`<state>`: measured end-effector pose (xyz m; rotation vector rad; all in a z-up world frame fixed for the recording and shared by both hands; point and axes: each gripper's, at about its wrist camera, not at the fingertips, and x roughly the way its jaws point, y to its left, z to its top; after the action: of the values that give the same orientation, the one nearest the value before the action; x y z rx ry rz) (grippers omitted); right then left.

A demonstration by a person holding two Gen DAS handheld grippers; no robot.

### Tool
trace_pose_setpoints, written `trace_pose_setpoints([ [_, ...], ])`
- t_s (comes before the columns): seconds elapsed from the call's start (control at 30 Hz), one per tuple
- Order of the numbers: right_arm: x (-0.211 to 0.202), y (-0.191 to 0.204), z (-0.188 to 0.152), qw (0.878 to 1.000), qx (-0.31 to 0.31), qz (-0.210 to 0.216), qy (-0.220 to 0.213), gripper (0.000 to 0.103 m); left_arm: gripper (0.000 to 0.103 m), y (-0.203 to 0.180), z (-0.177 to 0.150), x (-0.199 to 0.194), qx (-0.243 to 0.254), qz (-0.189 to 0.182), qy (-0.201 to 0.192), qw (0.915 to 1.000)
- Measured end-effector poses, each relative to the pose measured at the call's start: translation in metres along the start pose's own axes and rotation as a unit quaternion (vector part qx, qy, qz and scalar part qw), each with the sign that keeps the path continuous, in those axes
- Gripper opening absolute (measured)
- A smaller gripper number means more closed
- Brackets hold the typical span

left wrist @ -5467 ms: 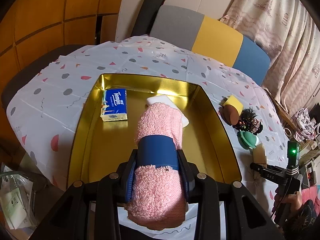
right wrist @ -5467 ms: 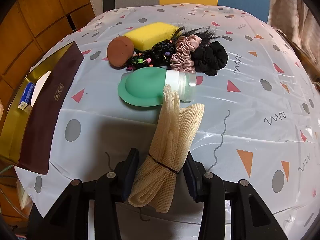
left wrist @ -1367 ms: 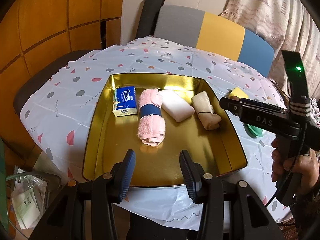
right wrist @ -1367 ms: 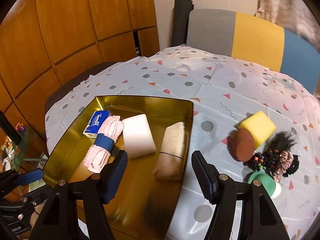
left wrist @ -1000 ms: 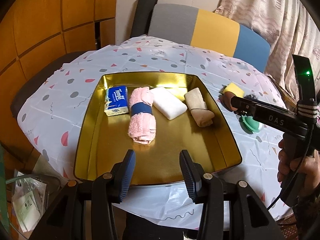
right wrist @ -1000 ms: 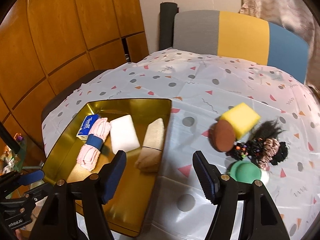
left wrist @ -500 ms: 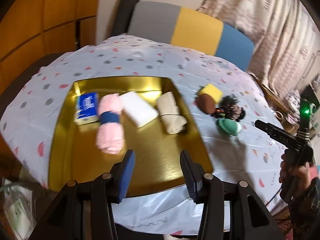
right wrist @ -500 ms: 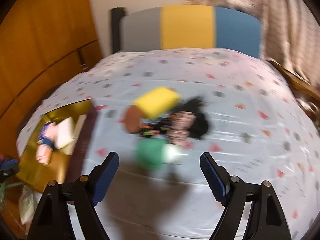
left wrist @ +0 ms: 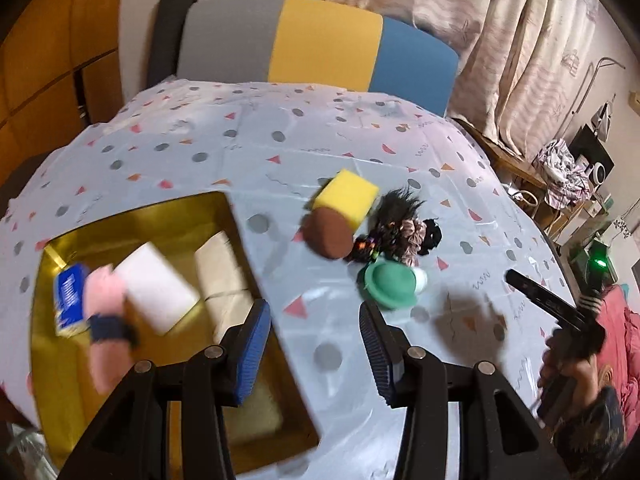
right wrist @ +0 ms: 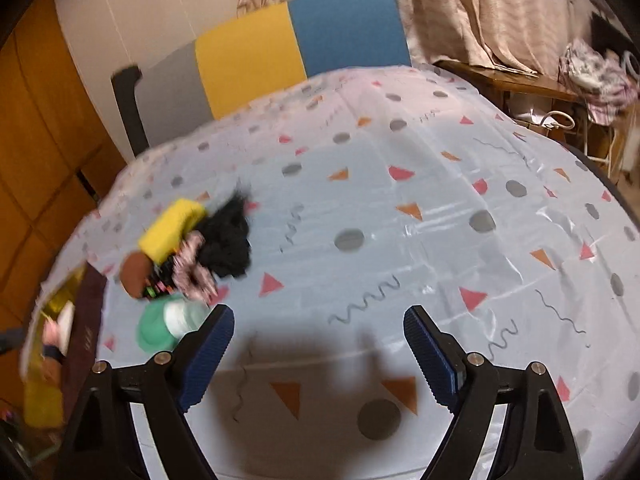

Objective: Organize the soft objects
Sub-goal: 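Grasp the brown oval sponge with the left tool while the right tool reaches the scrunchie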

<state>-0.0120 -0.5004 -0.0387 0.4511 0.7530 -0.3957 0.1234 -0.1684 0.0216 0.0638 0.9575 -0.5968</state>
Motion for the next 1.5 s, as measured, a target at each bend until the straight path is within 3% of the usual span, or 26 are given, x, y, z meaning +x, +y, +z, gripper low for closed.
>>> trace_pose_setpoints([
  [0.5,0.001,0.013,0.001,1.0,-0.01,0.02,0.011,0.09,0.047,-0.023,0.058,0.128,-0.038,-0.005,0.077,0.9963],
  [0.83,0.002,0.017,0.001,0.999,-0.012,0.032,0.012,0.091,0.047,-0.013,0.075,0.182,-0.051,0.019,0.092,0.9943],
  [1.0,0.002,0.023,0.0,0.999,-0.03,0.025,0.006,0.091,0.044,-0.006,0.071,0.192,-0.055,0.045,0.093,0.9931],
  [1.23,0.006,0.025,-0.001,0.999,-0.037,0.019,0.012,0.091,0.037,-0.01,0.066,0.179,-0.053,0.048,0.08,0.9942],
  [1.5,0.011,0.023,-0.003,0.999,-0.035,0.02,0.024,0.091,0.037,-0.024,0.046,0.13,-0.032,0.007,0.052,0.9981],
])
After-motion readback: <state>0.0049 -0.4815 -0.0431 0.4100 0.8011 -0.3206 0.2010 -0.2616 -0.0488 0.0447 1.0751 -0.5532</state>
